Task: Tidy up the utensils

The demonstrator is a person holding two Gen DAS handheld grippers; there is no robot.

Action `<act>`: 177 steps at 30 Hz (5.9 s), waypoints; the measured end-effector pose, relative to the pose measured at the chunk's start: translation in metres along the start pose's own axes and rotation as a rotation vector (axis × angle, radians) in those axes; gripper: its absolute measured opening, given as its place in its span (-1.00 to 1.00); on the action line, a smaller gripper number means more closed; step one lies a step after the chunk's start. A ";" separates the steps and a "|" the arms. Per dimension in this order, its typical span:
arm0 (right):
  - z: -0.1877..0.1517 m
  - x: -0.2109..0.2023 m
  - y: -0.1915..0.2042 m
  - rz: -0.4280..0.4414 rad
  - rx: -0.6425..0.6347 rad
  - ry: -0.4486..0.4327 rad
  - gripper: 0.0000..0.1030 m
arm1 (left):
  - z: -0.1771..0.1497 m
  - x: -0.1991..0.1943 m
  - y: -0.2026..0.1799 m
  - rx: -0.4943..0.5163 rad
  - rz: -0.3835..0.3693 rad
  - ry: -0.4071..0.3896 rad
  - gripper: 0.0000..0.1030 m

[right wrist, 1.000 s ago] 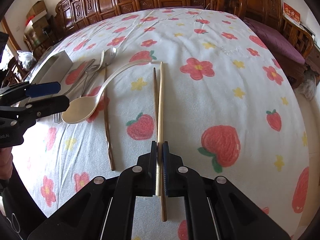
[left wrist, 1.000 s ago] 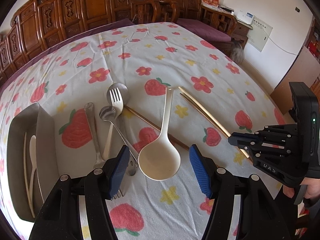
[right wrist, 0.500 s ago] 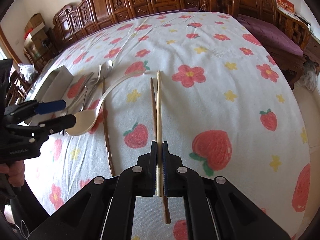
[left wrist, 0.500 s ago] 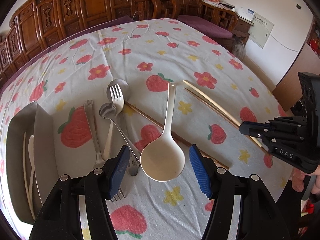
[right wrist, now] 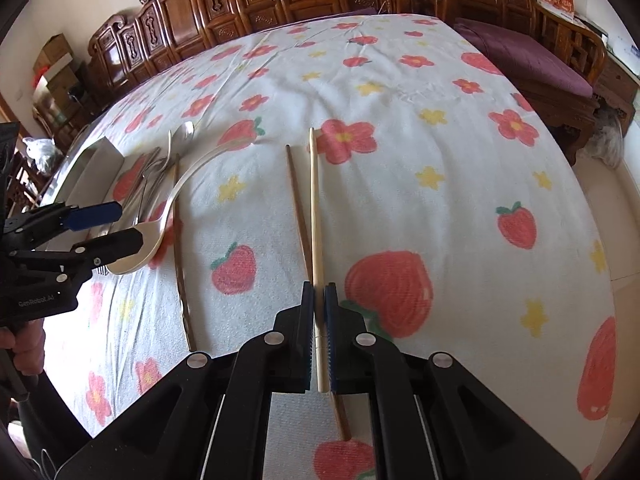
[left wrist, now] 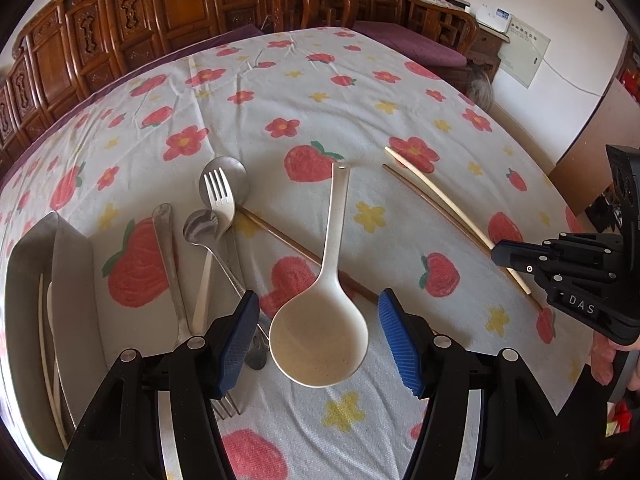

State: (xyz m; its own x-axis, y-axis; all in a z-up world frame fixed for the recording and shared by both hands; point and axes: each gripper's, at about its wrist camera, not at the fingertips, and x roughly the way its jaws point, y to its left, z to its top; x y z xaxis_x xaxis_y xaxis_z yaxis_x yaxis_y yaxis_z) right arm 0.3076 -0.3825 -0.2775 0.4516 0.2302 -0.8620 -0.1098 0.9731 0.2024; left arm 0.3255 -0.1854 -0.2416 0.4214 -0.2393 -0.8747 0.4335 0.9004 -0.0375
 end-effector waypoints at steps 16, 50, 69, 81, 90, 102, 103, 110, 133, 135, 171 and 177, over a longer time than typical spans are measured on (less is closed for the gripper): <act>0.004 0.000 -0.017 -0.085 0.001 -0.029 -0.77 | 0.005 0.009 -0.003 0.017 0.001 0.013 0.15; 0.013 -0.011 -0.002 -0.093 -0.071 -0.036 -0.89 | 0.022 0.020 -0.012 0.050 -0.010 0.054 -0.82; 0.019 -0.051 0.076 0.002 -0.190 -0.112 -0.88 | 0.018 -0.068 0.026 0.005 0.033 -0.087 -0.82; 0.026 -0.051 0.161 0.077 -0.278 -0.126 -0.88 | -0.011 -0.094 0.102 -0.096 0.109 -0.096 -0.81; 0.028 -0.041 0.226 0.121 -0.339 -0.113 -0.88 | -0.032 -0.097 0.157 -0.184 0.133 -0.090 -0.81; 0.038 -0.021 0.290 0.163 -0.368 -0.087 -0.88 | -0.053 -0.101 0.203 -0.277 0.139 -0.113 -0.58; 0.039 -0.019 0.294 0.169 -0.364 -0.085 -0.88 | -0.054 -0.103 0.206 -0.280 0.140 -0.118 -0.55; 0.047 0.002 0.317 0.216 -0.295 -0.055 -0.88 | -0.070 -0.126 0.229 -0.301 0.163 -0.152 -0.55; 0.058 0.032 0.345 0.260 -0.223 -0.044 -0.50 | -0.097 -0.155 0.258 -0.325 0.188 -0.182 -0.55; 0.057 0.023 0.339 0.251 -0.241 -0.060 -0.50 | -0.095 -0.156 0.251 -0.318 0.181 -0.186 -0.55; 0.035 0.053 0.152 -0.107 -0.335 0.003 -0.56 | -0.087 -0.131 0.097 -0.152 0.026 -0.194 0.23; 0.035 0.055 0.146 -0.078 -0.303 0.037 -0.85 | -0.086 -0.126 0.089 -0.139 0.023 -0.183 0.23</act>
State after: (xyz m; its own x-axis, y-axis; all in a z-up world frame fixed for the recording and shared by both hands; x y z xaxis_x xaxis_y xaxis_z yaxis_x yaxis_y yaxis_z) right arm 0.3475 -0.2276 -0.2785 0.4371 0.1496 -0.8869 -0.3380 0.9411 -0.0078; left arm 0.2423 -0.0443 -0.1764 0.5727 -0.2683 -0.7746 0.3136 0.9448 -0.0954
